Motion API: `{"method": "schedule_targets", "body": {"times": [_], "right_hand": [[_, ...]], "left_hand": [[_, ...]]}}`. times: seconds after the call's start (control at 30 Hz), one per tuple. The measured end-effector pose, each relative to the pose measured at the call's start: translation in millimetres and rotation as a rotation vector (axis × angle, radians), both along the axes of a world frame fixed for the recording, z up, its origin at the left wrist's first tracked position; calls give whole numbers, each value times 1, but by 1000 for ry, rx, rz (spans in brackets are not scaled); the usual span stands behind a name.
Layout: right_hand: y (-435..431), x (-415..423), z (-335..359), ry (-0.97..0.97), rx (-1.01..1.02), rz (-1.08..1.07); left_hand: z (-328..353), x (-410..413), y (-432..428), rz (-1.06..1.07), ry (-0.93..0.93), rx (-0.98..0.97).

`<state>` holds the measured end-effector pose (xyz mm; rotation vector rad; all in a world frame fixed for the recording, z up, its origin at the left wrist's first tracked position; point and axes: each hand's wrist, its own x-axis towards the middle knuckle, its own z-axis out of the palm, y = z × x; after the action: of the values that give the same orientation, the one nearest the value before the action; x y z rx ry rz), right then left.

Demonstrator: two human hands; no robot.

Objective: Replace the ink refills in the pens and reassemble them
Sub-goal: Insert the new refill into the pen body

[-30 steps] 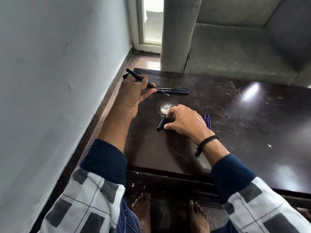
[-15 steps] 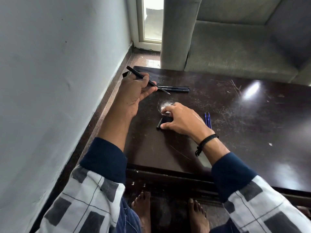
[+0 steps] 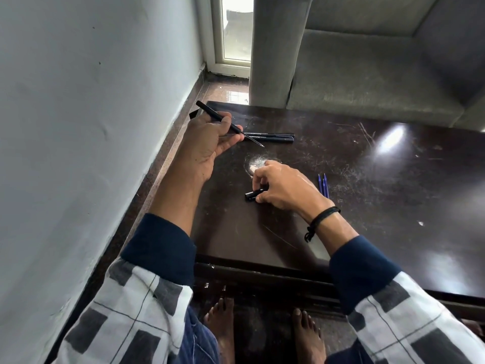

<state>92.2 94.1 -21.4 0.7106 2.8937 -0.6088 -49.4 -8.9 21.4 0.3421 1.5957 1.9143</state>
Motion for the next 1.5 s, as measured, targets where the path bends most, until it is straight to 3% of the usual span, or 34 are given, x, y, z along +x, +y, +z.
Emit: {"method": "schedule_targets", "body": {"times": [1.5], "right_hand": [[1, -3, -2, 9, -15, -6]], "left_hand": [[-5, 16, 8, -76, 10, -37]]}}
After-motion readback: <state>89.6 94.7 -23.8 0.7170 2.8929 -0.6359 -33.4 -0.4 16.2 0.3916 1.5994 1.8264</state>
